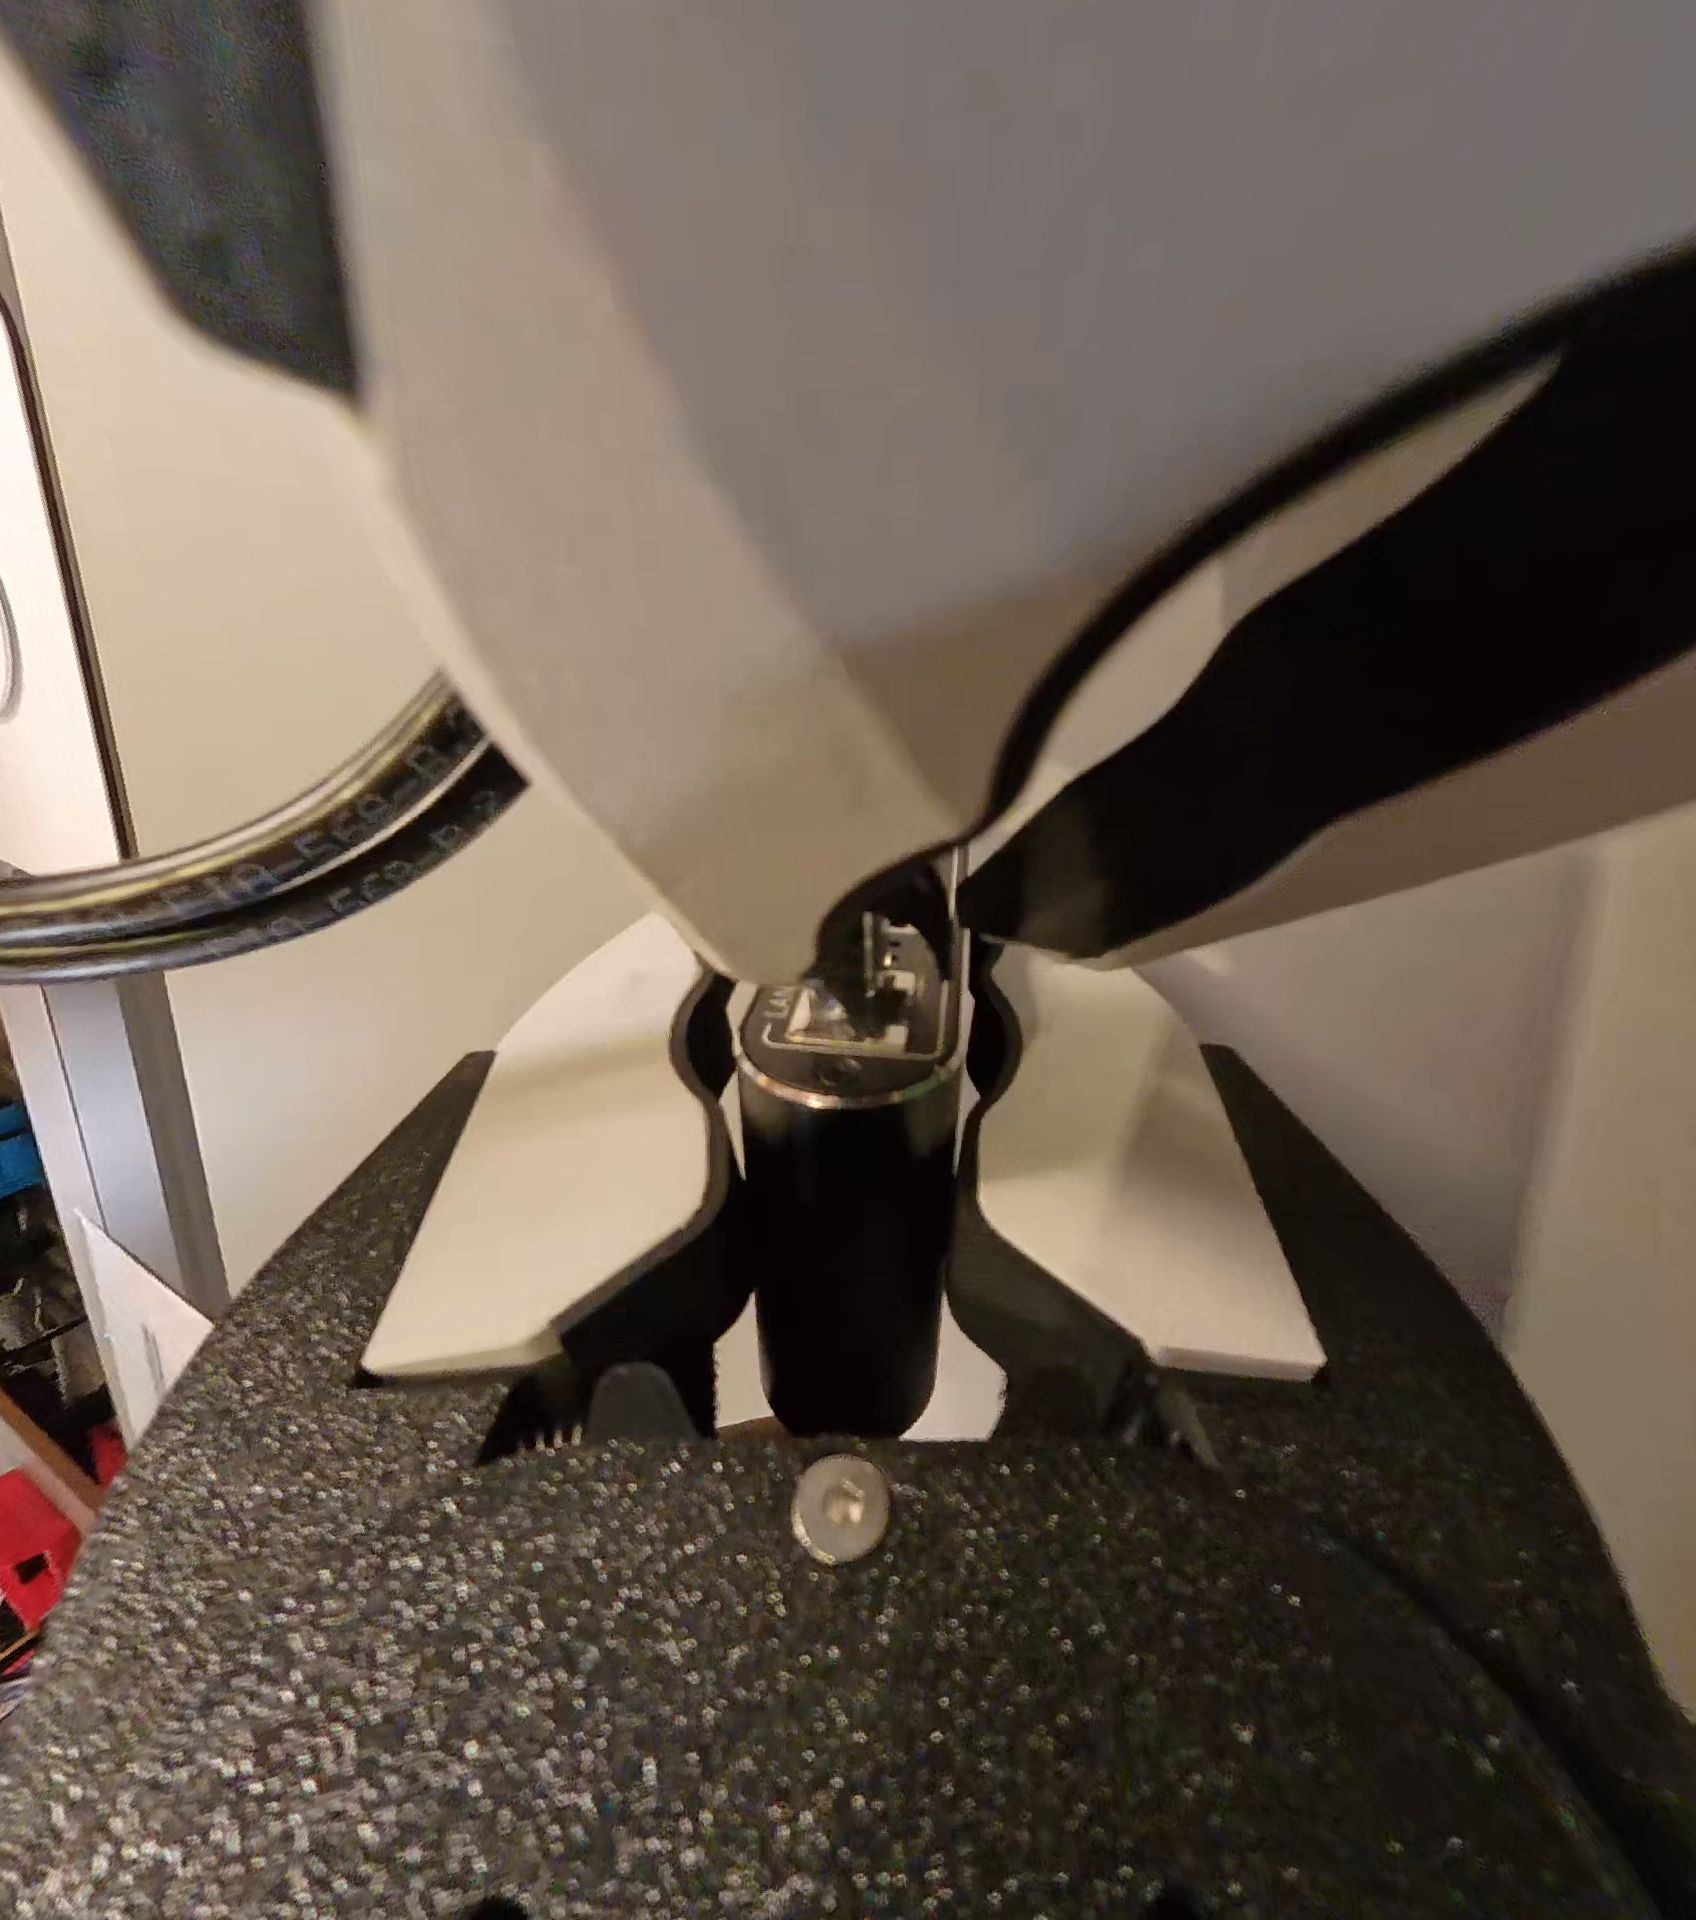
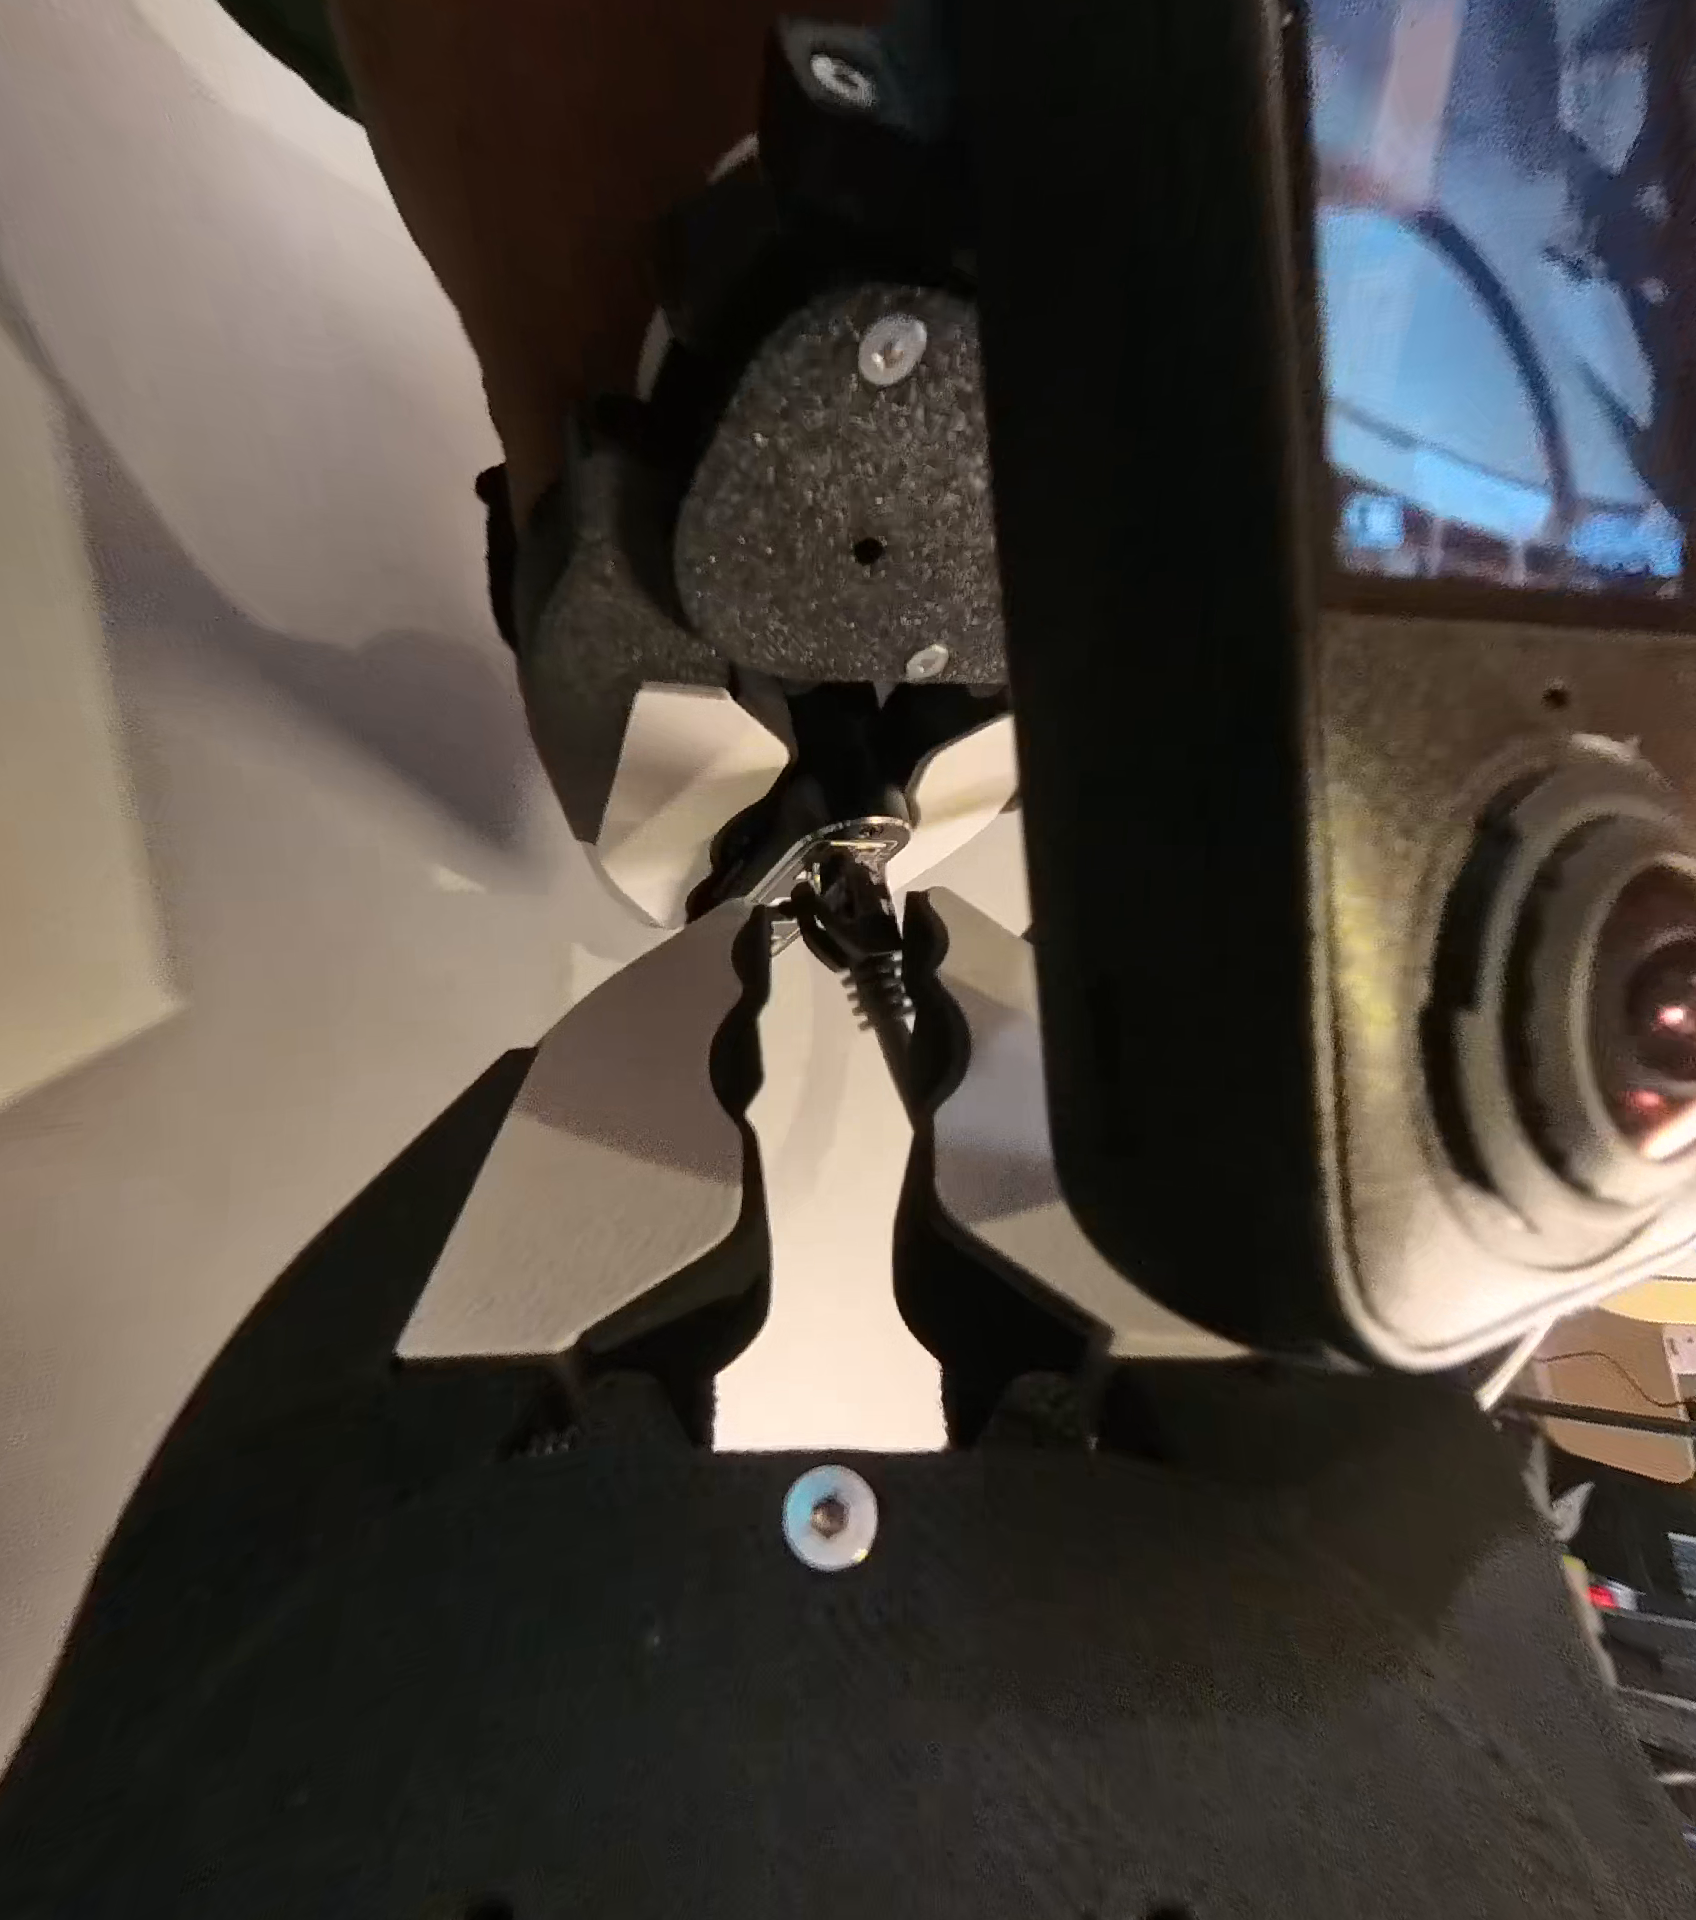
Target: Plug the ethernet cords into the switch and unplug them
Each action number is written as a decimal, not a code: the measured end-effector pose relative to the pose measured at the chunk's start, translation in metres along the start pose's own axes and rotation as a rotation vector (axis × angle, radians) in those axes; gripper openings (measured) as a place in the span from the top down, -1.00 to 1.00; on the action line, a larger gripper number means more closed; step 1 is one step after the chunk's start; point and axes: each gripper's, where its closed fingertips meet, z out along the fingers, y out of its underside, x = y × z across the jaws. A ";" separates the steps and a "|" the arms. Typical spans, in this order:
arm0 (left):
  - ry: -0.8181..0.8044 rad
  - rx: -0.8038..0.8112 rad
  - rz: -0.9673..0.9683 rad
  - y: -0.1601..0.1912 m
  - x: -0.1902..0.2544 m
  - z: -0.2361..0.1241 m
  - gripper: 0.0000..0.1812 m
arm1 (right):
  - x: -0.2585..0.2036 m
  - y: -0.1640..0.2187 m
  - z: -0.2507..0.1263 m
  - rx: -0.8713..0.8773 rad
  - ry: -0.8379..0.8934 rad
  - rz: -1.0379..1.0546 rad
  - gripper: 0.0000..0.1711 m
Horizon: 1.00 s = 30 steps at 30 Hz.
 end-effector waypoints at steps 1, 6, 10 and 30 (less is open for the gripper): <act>-0.004 -0.002 0.006 0.000 0.000 0.001 0.52 | -0.001 0.000 0.001 0.006 -0.013 0.015 0.71; -0.042 -0.008 0.043 0.000 -0.001 0.003 0.52 | -0.004 0.001 -0.001 0.076 -0.083 0.136 0.77; -0.074 -0.001 0.048 -0.003 -0.005 0.004 0.53 | -0.003 0.004 -0.001 0.084 -0.062 0.152 0.78; -0.129 0.061 -0.061 -0.008 -0.017 0.016 0.54 | 0.007 0.017 0.009 -0.034 0.090 0.214 0.81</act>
